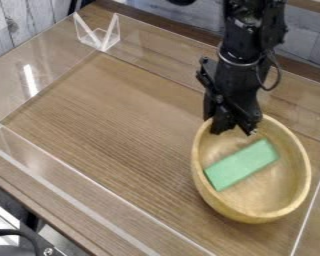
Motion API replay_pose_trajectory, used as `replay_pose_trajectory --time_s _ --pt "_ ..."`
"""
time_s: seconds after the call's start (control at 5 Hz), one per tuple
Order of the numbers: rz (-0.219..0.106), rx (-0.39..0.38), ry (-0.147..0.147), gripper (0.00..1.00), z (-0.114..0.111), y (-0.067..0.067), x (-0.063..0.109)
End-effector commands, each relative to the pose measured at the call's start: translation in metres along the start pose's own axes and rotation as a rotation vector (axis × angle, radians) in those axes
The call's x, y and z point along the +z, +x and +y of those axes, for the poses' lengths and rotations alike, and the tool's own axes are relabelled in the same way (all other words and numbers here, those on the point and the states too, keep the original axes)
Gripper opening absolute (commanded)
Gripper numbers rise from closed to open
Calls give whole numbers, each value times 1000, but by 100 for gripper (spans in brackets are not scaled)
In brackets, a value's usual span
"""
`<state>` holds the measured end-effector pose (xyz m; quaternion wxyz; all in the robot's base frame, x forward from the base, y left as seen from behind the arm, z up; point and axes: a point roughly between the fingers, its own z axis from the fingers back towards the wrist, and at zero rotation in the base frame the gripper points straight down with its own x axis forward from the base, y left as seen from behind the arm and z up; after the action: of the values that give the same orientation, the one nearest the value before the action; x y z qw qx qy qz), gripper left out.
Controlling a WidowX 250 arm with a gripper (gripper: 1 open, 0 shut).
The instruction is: Move green object from inside the wooden bowl to the table next to it
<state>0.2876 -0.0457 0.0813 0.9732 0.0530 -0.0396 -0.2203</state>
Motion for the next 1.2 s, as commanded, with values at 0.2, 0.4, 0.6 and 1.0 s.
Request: replay_pose_trajectory --time_s 0.2,0.4,0.6,1.0 --pt "-151 79 42 0 33 9 55" --pt "-191 47 44 0 51 4 72" --pt "-197 101 55 0 53 -3 72" --pt "-192 157 75 0 50 -17 67"
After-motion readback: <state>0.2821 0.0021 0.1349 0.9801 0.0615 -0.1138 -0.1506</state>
